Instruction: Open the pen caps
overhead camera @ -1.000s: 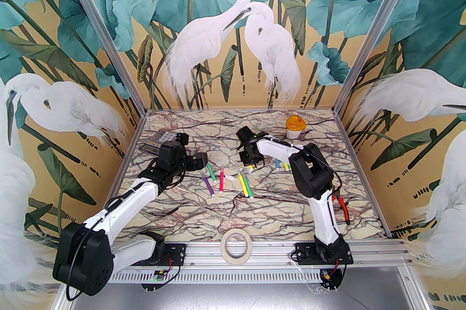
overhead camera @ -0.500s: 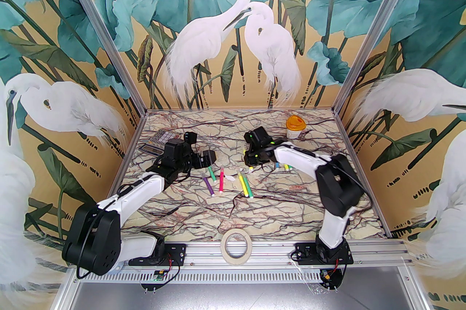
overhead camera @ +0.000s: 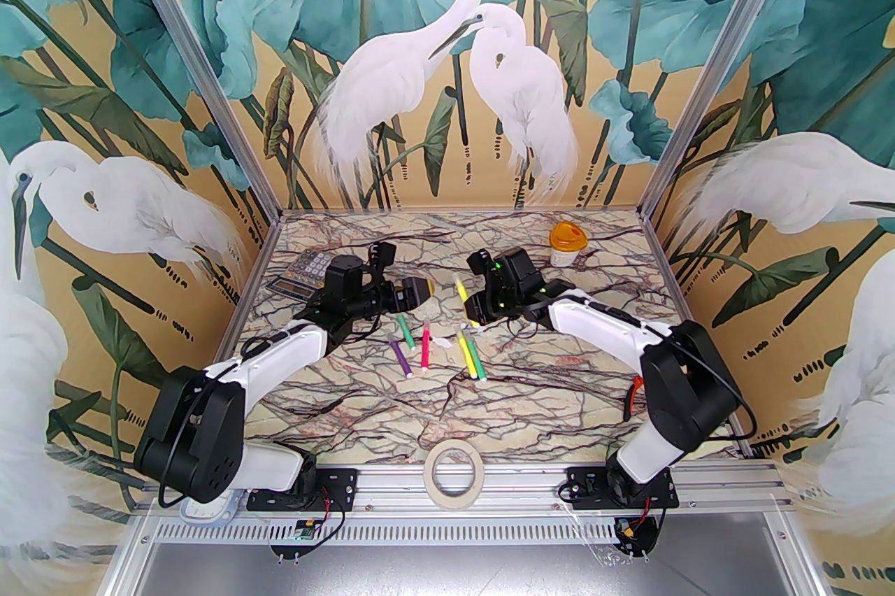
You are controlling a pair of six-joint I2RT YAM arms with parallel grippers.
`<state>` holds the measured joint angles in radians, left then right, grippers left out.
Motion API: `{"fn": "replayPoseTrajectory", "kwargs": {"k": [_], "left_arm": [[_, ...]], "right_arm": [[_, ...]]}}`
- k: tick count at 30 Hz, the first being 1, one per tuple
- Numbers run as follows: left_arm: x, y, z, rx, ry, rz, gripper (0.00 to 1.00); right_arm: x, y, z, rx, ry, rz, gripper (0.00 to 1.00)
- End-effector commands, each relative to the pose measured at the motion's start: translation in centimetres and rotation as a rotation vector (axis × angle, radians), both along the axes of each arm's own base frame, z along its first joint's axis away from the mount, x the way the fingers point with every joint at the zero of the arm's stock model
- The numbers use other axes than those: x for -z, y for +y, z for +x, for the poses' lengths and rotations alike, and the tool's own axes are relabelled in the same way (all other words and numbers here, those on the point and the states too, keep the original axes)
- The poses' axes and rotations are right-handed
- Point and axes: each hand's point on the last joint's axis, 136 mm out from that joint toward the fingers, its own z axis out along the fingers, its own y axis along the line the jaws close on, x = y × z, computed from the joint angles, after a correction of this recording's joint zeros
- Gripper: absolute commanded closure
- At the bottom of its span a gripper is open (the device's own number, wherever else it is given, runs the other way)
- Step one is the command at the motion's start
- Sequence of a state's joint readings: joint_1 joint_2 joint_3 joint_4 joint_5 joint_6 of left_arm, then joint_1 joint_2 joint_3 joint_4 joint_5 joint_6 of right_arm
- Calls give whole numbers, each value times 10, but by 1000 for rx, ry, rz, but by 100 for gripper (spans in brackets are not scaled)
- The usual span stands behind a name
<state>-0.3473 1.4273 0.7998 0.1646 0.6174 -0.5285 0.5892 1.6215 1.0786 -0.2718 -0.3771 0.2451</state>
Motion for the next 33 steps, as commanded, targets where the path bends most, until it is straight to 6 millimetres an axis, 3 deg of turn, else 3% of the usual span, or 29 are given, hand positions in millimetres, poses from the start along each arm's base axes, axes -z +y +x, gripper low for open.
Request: {"fn": "replayPoseTrajectory", "kwargs": {"k": [1,11,33], "left_arm": [[-11,-15,1,53,-5,-39,19],[-15,-32,3,87,4,-50,26],[-16,-40,1,122,32,-66,62]], "right_arm": [[-21,12,-10,-76,-71,51,100],[-30,24,-27,-150,-101,56,100],[-32,29,-33,-185,-123,52,100]]}}
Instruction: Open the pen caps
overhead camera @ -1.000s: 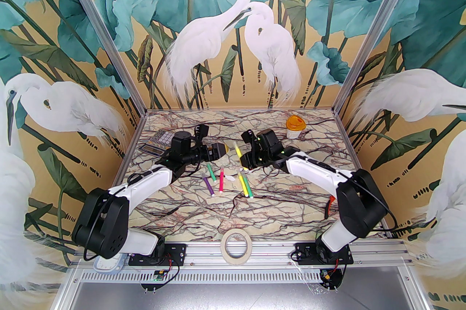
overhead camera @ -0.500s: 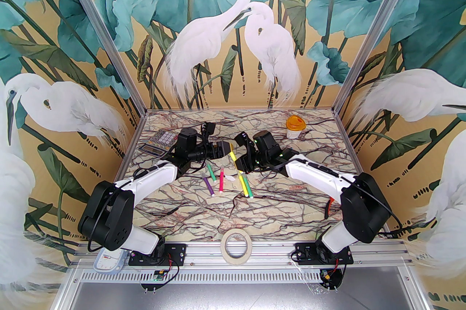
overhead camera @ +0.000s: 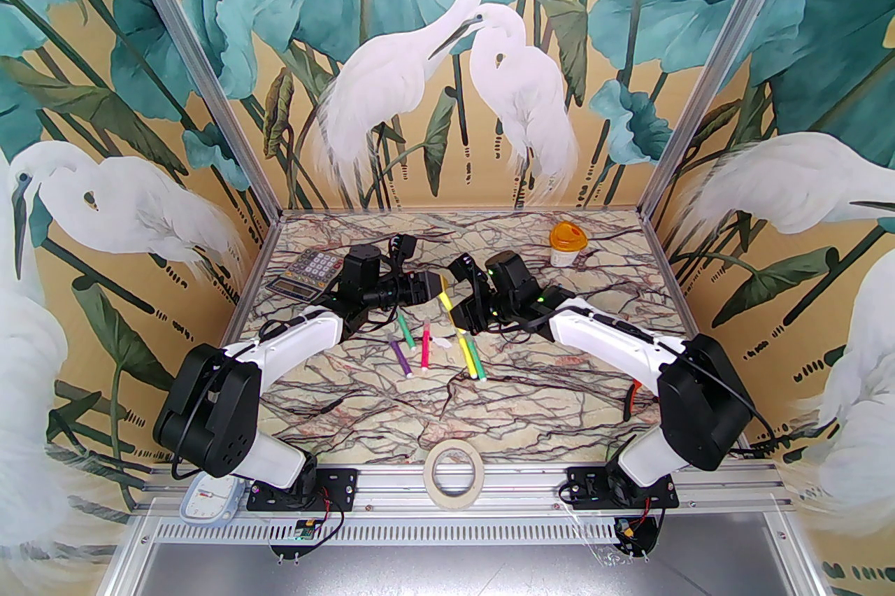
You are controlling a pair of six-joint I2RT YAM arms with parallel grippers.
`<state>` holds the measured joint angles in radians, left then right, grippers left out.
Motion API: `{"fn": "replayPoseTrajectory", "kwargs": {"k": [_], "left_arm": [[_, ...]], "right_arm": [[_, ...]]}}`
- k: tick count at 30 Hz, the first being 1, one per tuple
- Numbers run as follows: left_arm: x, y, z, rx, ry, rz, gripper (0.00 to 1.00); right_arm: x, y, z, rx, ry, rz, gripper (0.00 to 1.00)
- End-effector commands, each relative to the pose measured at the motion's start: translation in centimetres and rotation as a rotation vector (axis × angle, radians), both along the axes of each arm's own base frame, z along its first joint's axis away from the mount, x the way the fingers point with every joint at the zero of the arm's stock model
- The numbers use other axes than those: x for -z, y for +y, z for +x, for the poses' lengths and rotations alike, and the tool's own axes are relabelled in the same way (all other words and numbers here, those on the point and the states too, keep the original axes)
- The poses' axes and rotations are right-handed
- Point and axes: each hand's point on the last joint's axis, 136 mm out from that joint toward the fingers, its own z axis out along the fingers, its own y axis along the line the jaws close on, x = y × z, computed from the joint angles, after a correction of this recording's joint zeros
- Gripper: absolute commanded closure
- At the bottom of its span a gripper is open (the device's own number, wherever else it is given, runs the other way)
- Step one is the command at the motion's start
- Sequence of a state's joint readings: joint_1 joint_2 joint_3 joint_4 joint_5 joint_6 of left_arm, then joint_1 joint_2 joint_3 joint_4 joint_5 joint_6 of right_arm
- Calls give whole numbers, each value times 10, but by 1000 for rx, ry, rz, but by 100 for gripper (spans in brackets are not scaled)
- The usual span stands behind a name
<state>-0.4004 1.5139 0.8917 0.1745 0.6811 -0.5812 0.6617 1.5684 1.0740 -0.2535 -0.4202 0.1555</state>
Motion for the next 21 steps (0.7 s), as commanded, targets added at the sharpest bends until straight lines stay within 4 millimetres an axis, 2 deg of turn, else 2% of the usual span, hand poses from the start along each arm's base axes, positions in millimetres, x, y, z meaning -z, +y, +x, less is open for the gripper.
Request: {"fn": "replayPoseTrajectory", "kwargs": {"k": [1,5,8,14,18,21], "left_arm": [[-7,-7,0,31,-6,-13,64],[-7,-7,1,29,-4,-13,71],[-6,-7,1,27,-3,-11,72],[-6,-7,1,25,1,-12,85],[-9,-9,0,36,3,-22,93],[-12,-11,-2,51,7,-33,96]], "right_arm": [[-6,1,-5,-21,-24,15,100],[-5,1,-5,-20,-25,14,100],[-5,1,-5,-21,-24,13,100],[-2,1,-4,-17,-20,12,99],[-2,1,-2,-12,-35,19,83],[-3,3,0,-10,-44,29,74]]}}
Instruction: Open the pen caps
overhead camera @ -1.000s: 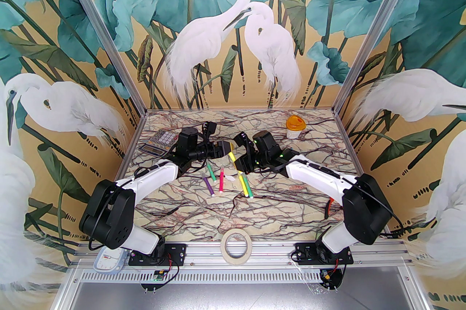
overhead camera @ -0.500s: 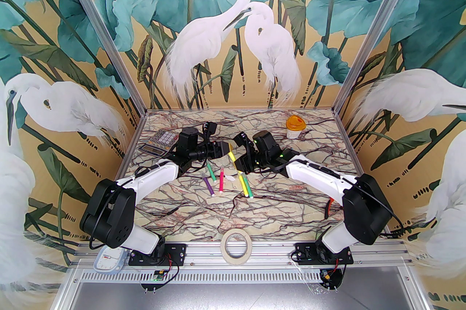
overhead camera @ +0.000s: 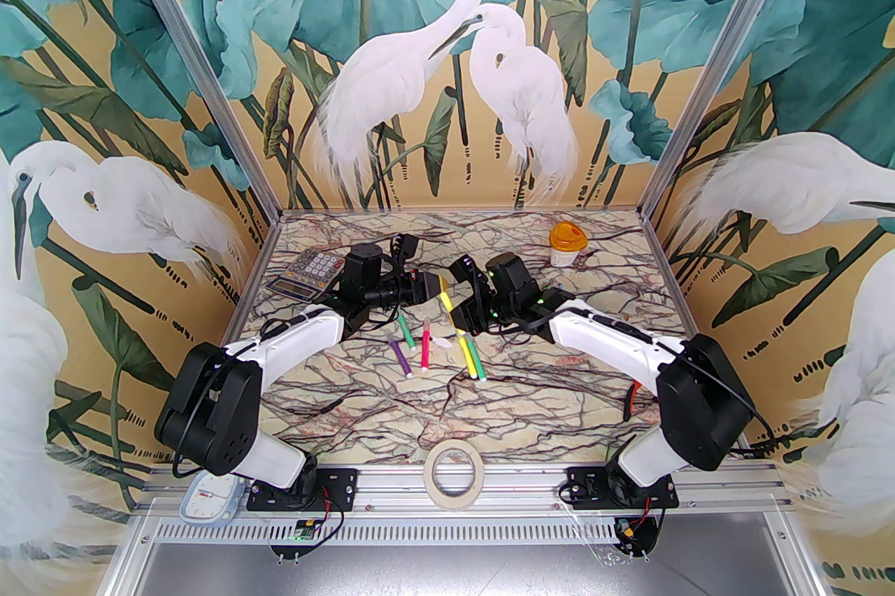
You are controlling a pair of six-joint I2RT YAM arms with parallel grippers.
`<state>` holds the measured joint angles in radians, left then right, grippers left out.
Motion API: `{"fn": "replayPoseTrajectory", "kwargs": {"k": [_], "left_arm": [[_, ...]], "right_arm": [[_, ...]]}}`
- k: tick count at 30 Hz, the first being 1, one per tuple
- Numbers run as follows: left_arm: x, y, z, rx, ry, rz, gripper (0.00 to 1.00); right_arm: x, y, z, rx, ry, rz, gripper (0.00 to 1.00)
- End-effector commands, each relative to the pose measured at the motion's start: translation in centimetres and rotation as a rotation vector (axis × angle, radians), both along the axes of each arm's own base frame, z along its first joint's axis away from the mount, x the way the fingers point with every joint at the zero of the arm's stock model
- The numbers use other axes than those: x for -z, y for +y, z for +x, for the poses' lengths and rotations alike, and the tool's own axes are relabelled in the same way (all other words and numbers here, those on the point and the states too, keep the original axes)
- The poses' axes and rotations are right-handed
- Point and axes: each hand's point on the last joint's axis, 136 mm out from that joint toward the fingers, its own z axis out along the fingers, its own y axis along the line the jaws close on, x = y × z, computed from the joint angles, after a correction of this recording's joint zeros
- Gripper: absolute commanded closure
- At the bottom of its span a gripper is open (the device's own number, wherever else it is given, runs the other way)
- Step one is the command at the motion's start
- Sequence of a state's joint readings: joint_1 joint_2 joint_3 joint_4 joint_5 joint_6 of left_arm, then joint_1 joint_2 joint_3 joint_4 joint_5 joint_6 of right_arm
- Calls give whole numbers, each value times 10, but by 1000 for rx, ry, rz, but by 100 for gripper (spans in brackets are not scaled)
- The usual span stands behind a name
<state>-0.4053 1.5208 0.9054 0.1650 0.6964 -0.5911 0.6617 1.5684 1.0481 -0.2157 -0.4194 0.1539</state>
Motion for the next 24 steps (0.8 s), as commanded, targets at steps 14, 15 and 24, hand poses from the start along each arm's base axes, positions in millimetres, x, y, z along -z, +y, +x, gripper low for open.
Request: {"fn": "replayPoseTrajectory", "kwargs": {"k": [14,15,24], "left_arm": [[-18,-10,-9,74,-7,-47,100],[-18,-9,-8,72,-7,-47,100],[-19,-7,0,30,-15,-21,100]], "right_arm": [[-7,13,9,-15,-36,42,74],[-6,13,9,-16,-33,41,75],[0,5,0,-21,-27,24,95]]}}
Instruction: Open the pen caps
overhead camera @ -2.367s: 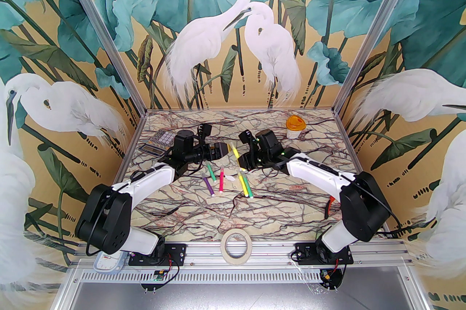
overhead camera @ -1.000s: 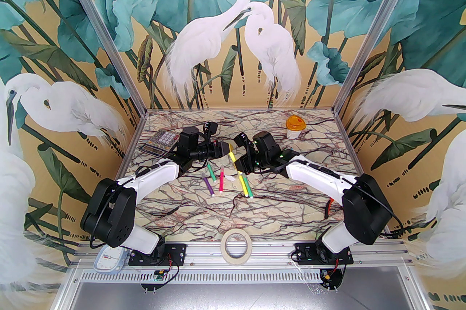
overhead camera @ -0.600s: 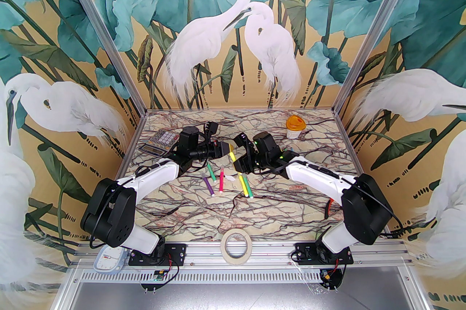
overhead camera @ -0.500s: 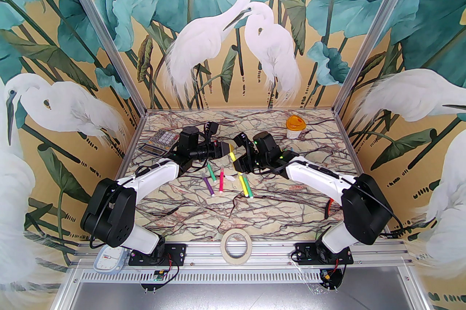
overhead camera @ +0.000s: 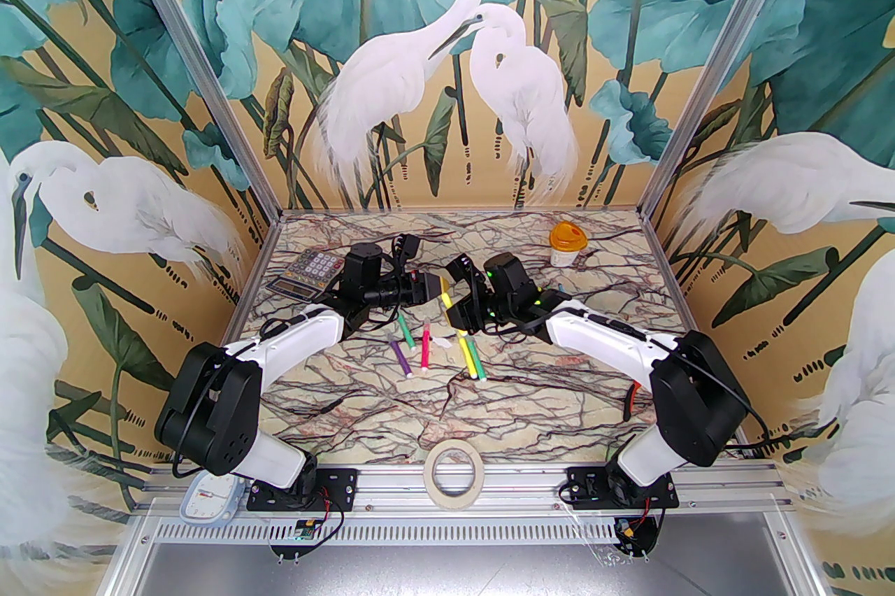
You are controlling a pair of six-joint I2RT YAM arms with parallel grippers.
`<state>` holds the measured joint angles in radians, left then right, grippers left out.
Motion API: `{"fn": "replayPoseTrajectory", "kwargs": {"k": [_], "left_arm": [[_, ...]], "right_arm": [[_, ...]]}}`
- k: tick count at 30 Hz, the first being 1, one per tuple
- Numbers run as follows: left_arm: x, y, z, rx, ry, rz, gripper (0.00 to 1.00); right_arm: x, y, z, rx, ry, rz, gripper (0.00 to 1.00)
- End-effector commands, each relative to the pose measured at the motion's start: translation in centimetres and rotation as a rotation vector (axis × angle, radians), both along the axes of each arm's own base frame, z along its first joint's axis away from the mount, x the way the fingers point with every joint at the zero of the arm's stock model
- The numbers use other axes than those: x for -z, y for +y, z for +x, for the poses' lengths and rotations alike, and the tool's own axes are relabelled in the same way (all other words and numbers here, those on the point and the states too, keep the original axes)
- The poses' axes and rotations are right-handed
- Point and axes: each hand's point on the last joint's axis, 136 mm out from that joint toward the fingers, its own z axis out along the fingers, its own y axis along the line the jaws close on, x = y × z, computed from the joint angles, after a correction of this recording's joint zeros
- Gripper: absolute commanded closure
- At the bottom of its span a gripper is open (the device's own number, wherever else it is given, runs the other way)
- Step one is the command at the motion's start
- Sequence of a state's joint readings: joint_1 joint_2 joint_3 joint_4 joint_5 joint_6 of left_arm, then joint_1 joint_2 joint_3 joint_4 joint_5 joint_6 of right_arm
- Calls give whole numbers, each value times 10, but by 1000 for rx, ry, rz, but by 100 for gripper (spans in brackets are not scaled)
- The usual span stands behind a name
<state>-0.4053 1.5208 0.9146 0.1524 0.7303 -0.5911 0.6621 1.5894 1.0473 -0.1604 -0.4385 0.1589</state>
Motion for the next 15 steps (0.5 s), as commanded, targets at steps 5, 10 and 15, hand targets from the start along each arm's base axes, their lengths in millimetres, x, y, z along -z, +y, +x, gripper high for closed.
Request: {"fn": "replayPoseTrajectory", "kwargs": {"k": [5,10,15], "left_arm": [[-15,3,16,-61,-17,25,100],[-14,14,31,-134,40,4,100],[-19,24,43,-178,61,-41,100]], "right_arm": [[13,-13,-21,-25,6,-31,100],[30,-27,-40,-34,26,-46,100],[35,-37,-47,-19,19,-31,100]]}}
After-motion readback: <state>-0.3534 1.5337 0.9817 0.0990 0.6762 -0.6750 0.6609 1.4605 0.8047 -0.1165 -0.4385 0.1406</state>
